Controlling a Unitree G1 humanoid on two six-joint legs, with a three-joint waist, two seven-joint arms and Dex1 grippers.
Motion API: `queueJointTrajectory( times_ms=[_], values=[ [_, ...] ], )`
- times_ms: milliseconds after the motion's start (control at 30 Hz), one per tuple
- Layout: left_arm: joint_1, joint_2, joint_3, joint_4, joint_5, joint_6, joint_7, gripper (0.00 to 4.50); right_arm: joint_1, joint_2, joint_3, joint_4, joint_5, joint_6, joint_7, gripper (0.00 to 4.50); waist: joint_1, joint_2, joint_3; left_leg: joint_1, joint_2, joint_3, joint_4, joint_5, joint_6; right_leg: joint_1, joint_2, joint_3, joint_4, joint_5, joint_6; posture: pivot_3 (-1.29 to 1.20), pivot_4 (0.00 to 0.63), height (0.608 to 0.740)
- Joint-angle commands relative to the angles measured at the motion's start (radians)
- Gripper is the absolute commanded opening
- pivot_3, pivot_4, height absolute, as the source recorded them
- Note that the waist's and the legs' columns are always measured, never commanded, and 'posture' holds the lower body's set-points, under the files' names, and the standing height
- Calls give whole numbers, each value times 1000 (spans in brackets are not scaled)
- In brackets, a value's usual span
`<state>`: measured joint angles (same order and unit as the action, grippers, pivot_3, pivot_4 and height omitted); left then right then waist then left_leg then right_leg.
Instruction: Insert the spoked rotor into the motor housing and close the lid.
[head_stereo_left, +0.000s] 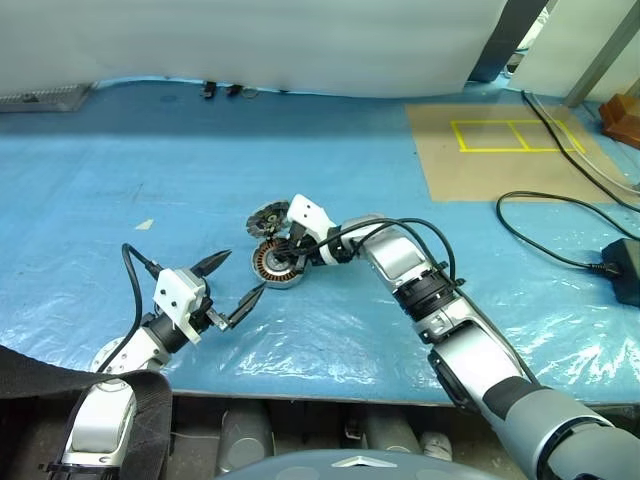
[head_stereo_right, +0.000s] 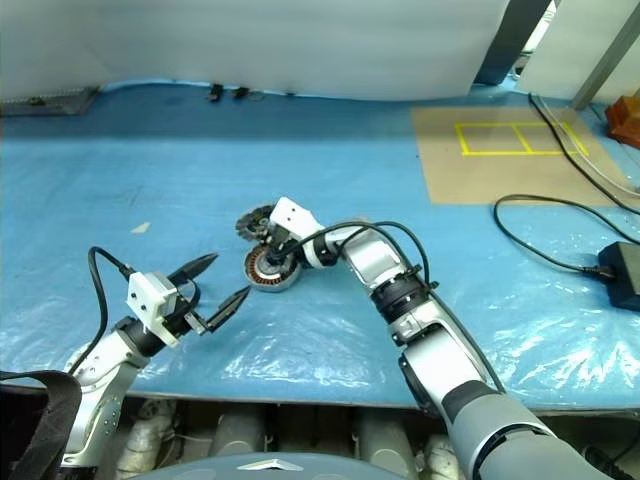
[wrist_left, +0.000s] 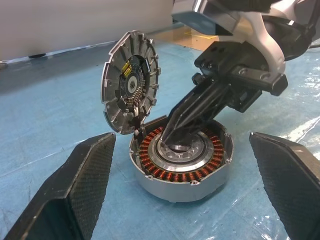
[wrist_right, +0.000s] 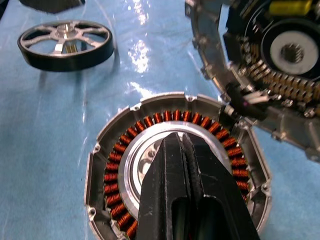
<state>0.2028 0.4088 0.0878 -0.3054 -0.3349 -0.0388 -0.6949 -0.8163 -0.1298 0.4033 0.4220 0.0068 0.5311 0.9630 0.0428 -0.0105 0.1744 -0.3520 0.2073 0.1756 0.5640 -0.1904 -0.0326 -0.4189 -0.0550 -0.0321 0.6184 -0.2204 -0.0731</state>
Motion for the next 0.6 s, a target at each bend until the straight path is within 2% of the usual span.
queueJointTrajectory(
  times_ms=[33,367,600],
  values=[
    [6,7,11,-14,-5,-20,-2,4500,11,-4,29,-20,-13,-8,9,45,0,0,0,0,0,0,0,0,0,0,0,0,0,0,0,0,150,740],
    [-6,16,16,-12,-7,-15,-3,4500,40,-39,81,-40,-31,-19,45,45,1,0,0,1,0,0,0,0,0,0,0,1,1,0,0,0,150,740],
    [-9,16,14,-11,-6,-14,-2,4500,40,-12,-3,-29,42,30,33,45,1,0,0,1,0,0,0,0,0,0,0,1,1,0,0,0,150,740]
  ],
)
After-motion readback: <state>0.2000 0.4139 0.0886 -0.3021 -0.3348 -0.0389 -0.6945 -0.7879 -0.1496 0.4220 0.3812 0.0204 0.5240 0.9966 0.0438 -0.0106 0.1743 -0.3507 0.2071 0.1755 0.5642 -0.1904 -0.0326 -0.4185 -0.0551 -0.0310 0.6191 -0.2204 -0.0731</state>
